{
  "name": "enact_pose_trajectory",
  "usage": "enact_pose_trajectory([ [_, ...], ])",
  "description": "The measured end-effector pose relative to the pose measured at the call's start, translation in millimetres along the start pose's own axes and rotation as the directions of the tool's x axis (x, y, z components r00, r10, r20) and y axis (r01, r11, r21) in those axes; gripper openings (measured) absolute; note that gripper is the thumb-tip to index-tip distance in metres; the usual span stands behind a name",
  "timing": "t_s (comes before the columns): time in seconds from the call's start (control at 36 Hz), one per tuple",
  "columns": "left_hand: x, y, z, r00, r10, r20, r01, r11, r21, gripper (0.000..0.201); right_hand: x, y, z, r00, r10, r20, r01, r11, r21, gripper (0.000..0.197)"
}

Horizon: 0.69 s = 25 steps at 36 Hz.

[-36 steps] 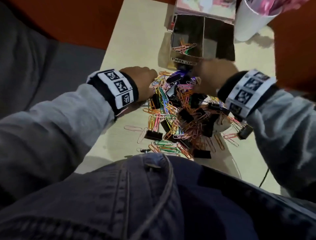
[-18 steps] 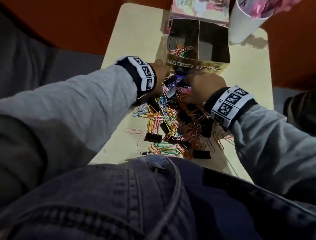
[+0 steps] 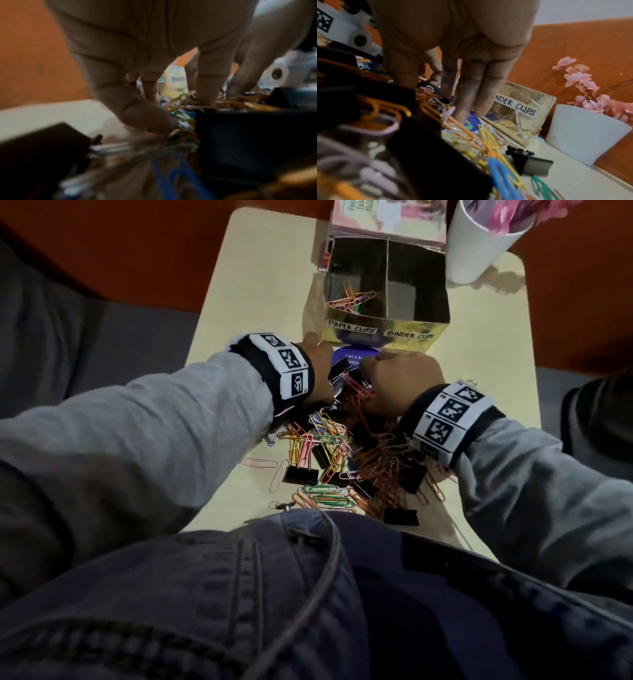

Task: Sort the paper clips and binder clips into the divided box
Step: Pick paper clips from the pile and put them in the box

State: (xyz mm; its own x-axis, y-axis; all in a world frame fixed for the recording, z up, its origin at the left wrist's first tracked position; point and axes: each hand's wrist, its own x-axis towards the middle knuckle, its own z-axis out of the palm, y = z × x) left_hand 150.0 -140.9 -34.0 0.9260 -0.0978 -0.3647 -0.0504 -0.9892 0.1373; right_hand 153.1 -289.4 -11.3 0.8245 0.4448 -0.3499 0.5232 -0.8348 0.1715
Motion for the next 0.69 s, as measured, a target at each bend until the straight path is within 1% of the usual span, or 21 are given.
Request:
enact_pose_trajectory([
  [0.11, -4, 0, -4, 0.999, 0.008, 0.045, -0.007, 1.000, -0.011, 0.052, -2, 5, -1, 1.000, -0.006, -0.017, 0.006, 1.000, 0.029, 0.035],
  [0.17, -5, 0, -4, 0.996, 0.022, 0.083, -0.024, 1.000, 0.020, 0.053, -4, 7, -1, 1.000, 0.001, 0.002, -0.002, 0.997, 0.075, 0.037],
  [0.25, -7, -1, -3, 0.991, 0.041, 0.127, -0.049, 0.997, 0.061, 0.058, -9, 2, 1, 1.000, -0.017, 0.012, 0.015, 0.996, 0.087, 0.053],
  [0.31, -8, -1, -3, 0.992, 0.063, 0.112, -0.072, 0.995, 0.074, 0.052, -11, -4, 5, 0.999, -0.038, 0.012, 0.038, 0.999, 0.038, 0.065],
  [0.33, -8, -1, -4, 0.992, 0.072, 0.102, -0.080, 0.994, 0.078, 0.047, -11, -6, 7, 0.999, -0.043, 0.004, 0.043, 0.999, 0.015, 0.067],
  [0.36, -7, -1, -4, 0.992, 0.078, 0.095, -0.086, 0.993, 0.080, 0.043, -11, -7, 9, 0.999, -0.044, -0.011, 0.044, 0.999, -0.004, 0.065],
  [0.42, -5, -1, -6, 0.991, 0.076, 0.114, -0.085, 0.993, 0.077, 0.035, -10, -7, 10, 0.998, -0.038, -0.047, 0.037, 0.999, -0.027, 0.056],
  [0.47, -3, -3, -8, 0.989, 0.061, 0.132, -0.070, 0.995, 0.064, 0.030, -9, -5, 12, 0.998, -0.030, -0.051, 0.029, 0.999, -0.019, 0.046],
  [0.53, 0, -6, -9, 0.990, 0.040, 0.138, -0.045, 0.999, 0.028, 0.030, -8, -1, 13, 0.998, -0.029, -0.054, 0.029, 1.000, 0.007, 0.041],
  [0.61, 1, -10, -19, 0.992, 0.003, 0.128, 0.000, 1.000, -0.024, 0.032, -11, 4, 12, 0.998, -0.019, -0.053, 0.021, 0.999, 0.038, 0.039],
  [0.69, -1, -12, -38, 0.997, 0.001, 0.079, 0.008, 0.993, -0.116, 0.031, -14, 6, 10, 0.999, -0.023, -0.042, 0.024, 0.999, 0.023, 0.036],
])
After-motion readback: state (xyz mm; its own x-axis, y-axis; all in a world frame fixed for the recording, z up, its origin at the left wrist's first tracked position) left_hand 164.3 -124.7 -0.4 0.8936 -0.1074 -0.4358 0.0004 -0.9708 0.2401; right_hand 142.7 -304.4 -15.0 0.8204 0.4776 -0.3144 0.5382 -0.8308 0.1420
